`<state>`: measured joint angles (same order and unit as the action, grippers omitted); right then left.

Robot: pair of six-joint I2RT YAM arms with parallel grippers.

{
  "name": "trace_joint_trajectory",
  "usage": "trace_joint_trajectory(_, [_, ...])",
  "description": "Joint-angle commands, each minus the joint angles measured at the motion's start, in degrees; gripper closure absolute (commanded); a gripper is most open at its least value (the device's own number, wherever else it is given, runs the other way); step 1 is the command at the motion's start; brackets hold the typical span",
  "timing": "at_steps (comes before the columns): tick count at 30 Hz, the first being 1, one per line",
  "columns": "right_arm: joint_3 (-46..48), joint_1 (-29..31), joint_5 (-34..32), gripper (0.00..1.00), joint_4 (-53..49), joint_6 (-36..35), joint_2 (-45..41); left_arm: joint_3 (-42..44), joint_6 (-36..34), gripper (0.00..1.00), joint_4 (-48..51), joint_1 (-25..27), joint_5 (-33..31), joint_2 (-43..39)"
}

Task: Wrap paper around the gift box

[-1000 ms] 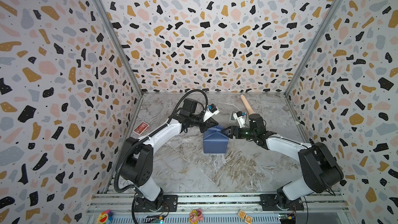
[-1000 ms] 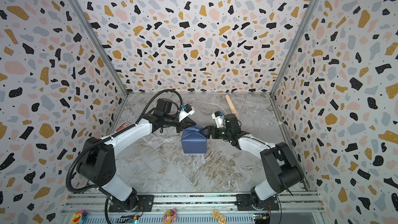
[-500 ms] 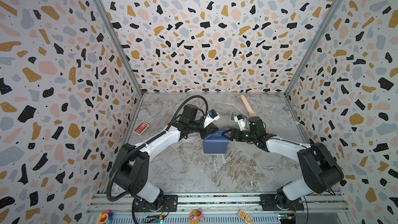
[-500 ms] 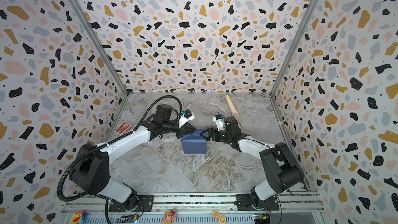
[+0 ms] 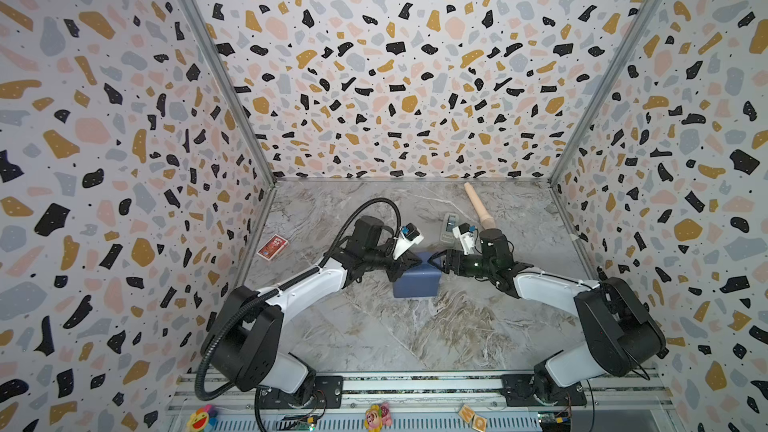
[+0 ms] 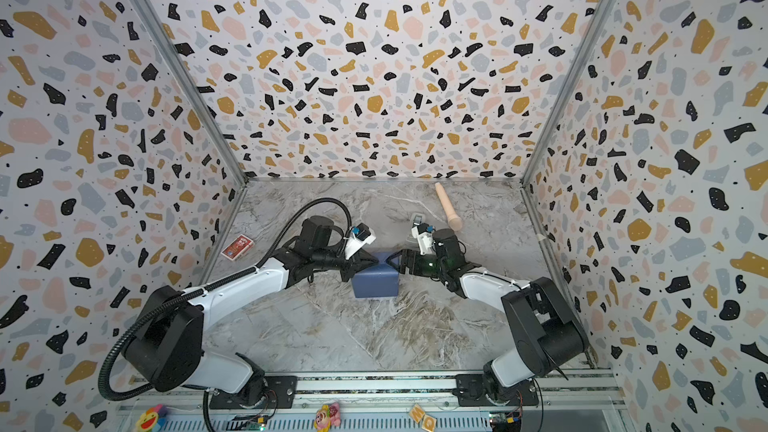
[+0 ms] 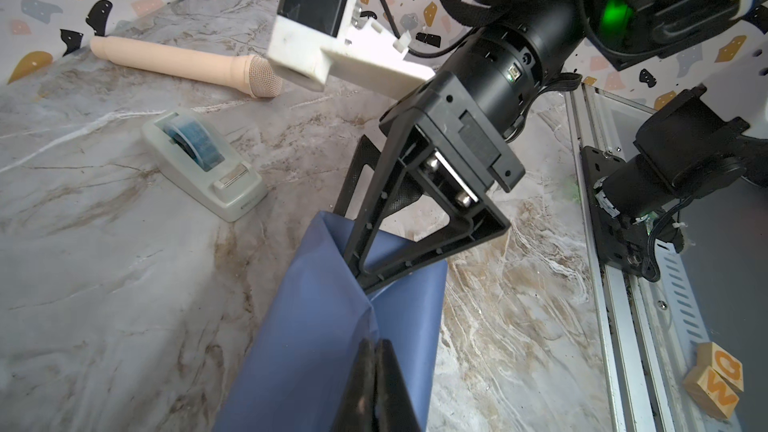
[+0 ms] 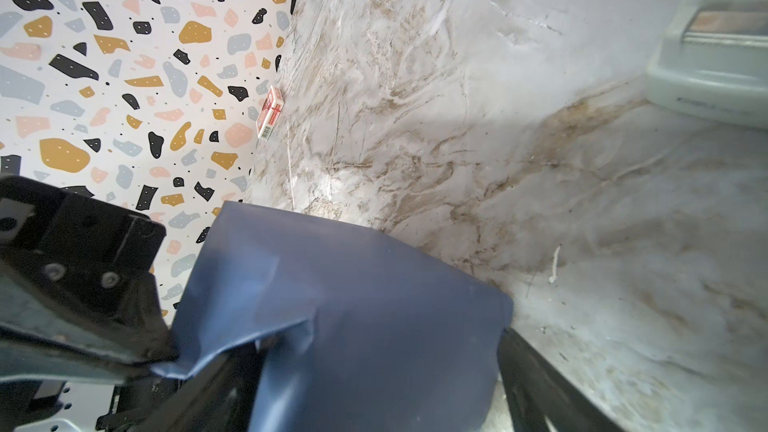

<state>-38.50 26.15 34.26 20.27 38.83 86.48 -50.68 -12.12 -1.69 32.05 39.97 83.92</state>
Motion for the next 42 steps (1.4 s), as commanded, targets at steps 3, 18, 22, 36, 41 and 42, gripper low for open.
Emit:
trace_joint_trajectory(3, [1.3, -0.1, -4.2, 0.1, -4.1, -0.2, -0.5, 2.6, 3.2, 1.0, -4.0, 2.2, 0.4, -1.7])
trace_joint_trajectory(18, [-0.3, -0.3, -4.0, 0.09, -6.1, -1.9, -1.9, 7.6, 4.6, 0.98, -5.2, 4.3, -0.7, -1.4])
trace_joint_trajectory(22, [-1.0, -0.8, -3.4, 0.08, -7.2, -2.7, -3.5, 7.9, 3.9, 0.95, -4.6, 4.4, -0.7, -1.2])
trace_joint_trajectory(36, [-3.2, -1.3, -0.4, 0.08, -9.5, -3.9, -9.7, 7.5, 2.9, 1.0, -3.8, 4.4, -0.4, -1.1])
trace_joint_trajectory(41, [-5.9, 0.9, -0.9, 0.07, -8.3, -3.5, -5.9, 7.5, 2.9, 1.0, -3.7, 4.4, -0.5, -1.0])
trace_joint_trajectory(42, [-6.4, 1.4, -0.8, 0.07, -8.0, -3.4, -4.9, 7.5, 2.9, 1.0, -3.8, 4.4, -0.5, -1.0])
